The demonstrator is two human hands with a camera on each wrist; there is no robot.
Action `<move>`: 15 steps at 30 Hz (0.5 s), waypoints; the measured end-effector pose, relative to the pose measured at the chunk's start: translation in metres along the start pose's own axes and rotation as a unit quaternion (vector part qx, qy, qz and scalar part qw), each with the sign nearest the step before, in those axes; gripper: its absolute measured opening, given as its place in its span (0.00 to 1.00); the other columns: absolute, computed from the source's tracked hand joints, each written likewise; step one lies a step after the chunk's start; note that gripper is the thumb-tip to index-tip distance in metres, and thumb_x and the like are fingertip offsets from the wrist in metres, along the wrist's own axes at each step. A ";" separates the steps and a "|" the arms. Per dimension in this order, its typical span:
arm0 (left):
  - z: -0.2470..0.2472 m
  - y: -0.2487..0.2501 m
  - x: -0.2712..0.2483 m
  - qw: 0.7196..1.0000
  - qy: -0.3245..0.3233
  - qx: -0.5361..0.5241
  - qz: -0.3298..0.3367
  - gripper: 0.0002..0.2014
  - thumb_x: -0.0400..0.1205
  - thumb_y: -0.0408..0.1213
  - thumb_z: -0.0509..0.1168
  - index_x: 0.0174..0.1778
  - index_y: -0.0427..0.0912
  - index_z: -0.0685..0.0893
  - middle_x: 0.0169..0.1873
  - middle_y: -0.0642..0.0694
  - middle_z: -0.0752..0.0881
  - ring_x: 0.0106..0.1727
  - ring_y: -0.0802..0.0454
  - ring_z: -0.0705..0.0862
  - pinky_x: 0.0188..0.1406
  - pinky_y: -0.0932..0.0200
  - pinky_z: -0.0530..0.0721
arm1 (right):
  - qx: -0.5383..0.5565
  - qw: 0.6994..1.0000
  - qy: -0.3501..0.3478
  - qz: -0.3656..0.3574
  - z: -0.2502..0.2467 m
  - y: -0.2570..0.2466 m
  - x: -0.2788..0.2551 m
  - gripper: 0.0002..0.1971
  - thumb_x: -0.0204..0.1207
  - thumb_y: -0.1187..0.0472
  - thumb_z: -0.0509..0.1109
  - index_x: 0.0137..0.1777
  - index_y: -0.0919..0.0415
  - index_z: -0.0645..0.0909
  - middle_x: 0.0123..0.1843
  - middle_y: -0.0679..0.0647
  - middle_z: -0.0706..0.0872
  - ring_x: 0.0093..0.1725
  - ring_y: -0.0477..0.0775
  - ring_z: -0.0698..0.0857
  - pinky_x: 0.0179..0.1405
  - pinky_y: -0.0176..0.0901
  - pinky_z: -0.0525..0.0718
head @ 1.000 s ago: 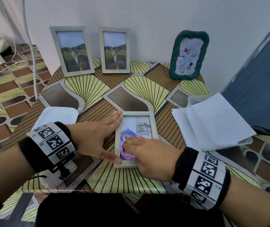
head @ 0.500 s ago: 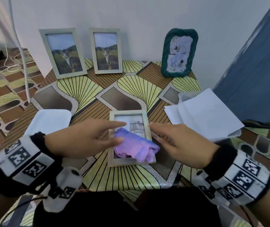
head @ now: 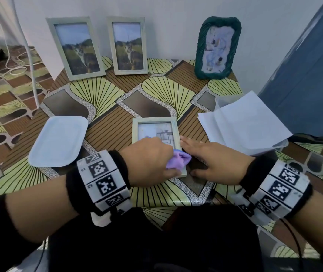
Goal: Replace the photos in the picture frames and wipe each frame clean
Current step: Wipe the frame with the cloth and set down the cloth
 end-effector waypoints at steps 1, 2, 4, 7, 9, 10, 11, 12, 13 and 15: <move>-0.001 -0.004 0.001 1.000 0.017 0.002 -0.010 0.20 0.84 0.56 0.54 0.33 0.46 0.72 0.31 0.46 0.82 0.35 0.42 0.78 0.38 0.53 0.73 | -0.002 1.000 0.000 0.003 0.000 0.001 0.001 0.40 0.78 0.58 0.70 0.86 0.56 0.54 0.88 0.52 0.50 0.85 0.46 0.54 0.79 0.29 0.50; -0.001 -0.010 0.002 0.999 0.023 -0.022 -0.026 0.20 0.84 0.55 0.55 0.31 0.44 0.72 0.28 0.47 0.79 0.32 0.45 0.76 0.34 0.54 0.69 | -0.002 1.000 0.000 0.007 0.000 0.003 0.001 0.40 0.79 0.56 0.70 0.87 0.55 0.53 0.88 0.51 0.50 0.85 0.46 0.55 0.81 0.33 0.52; -0.006 -0.025 0.000 0.992 0.025 -0.112 -0.050 0.21 0.83 0.55 0.59 0.29 0.45 0.71 0.23 0.51 0.75 0.25 0.54 0.71 0.28 0.54 0.64 | 0.001 1.000 0.006 0.015 0.001 0.005 0.001 0.39 0.80 0.53 0.69 0.87 0.51 0.53 0.88 0.48 0.52 0.84 0.47 0.59 0.82 0.41 0.58; -0.020 -0.049 -0.011 0.979 0.047 -0.198 -0.033 0.17 0.81 0.53 0.59 0.33 0.45 0.78 0.26 0.52 0.79 0.27 0.57 0.72 0.29 0.56 0.67 | 0.019 0.997 0.069 0.018 -0.003 0.008 -0.001 0.34 0.80 0.51 0.69 0.85 0.48 0.60 0.85 0.47 0.62 0.82 0.44 0.65 0.79 0.36 0.61; -0.030 -0.061 -0.023 0.974 0.074 -0.215 0.010 0.09 0.79 0.42 0.61 0.46 0.49 0.87 0.39 0.55 0.88 0.38 0.58 0.82 0.38 0.55 0.77 | 0.045 0.992 0.112 0.022 -0.007 0.008 -0.001 0.32 0.81 0.49 0.69 0.83 0.48 0.64 0.84 0.45 0.66 0.80 0.41 0.67 0.76 0.31 0.62; -0.034 -0.066 -0.029 0.974 0.089 -0.206 0.037 0.13 0.77 0.33 0.63 0.53 0.49 0.88 0.48 0.55 0.89 0.46 0.55 0.85 0.46 0.55 0.81 | 0.055 0.991 0.123 0.019 -0.008 0.007 -0.001 0.32 0.81 0.47 0.68 0.84 0.49 0.64 0.84 0.44 0.66 0.81 0.39 0.65 0.78 0.32 0.62; -0.036 -0.070 -0.036 0.975 0.098 -0.190 0.066 0.20 0.74 0.25 0.64 0.58 0.47 0.88 0.55 0.53 0.89 0.53 0.53 0.86 0.54 0.54 0.82 | 0.064 0.990 0.126 0.016 -0.008 0.006 0.001 0.34 0.80 0.44 0.67 0.84 0.49 0.62 0.85 0.44 0.63 0.82 0.38 0.62 0.80 0.35 0.61; -0.035 -0.074 -0.041 0.977 0.091 -0.172 0.089 0.25 0.72 0.19 0.63 0.60 0.45 0.89 0.61 0.49 0.88 0.61 0.53 0.84 0.62 0.55 0.80 | 0.070 0.991 0.117 0.014 -0.008 0.004 0.002 0.37 0.80 0.41 0.66 0.86 0.49 0.58 0.86 0.43 0.59 0.83 0.37 0.58 0.82 0.38 0.60; -0.031 -0.079 -0.045 0.979 0.074 -0.160 0.106 0.27 0.71 0.17 0.62 0.62 0.44 0.88 0.66 0.47 0.86 0.68 0.54 0.81 0.71 0.57 0.76 | 0.071 0.992 0.099 0.014 -0.006 0.002 0.004 0.40 0.79 0.37 0.64 0.87 0.49 0.54 0.87 0.43 0.54 0.84 0.36 0.54 0.83 0.39 0.57; -0.019 -0.084 -0.055 0.982 0.006 -0.157 0.106 0.26 0.77 0.21 0.63 0.71 0.43 0.83 0.75 0.49 0.77 0.78 0.60 0.70 0.80 0.63 0.63 | 0.048 0.997 0.052 0.019 -0.002 -0.002 0.006 0.47 0.76 0.31 0.62 0.87 0.50 0.44 0.87 0.41 0.44 0.84 0.34 0.45 0.85 0.40 0.51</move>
Point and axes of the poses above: each hand's wrist, its own x-axis towards the middle knuckle, its own z-axis out of the palm, y = z × x, the point moved 5 cm from there along x, towards the middle knuckle
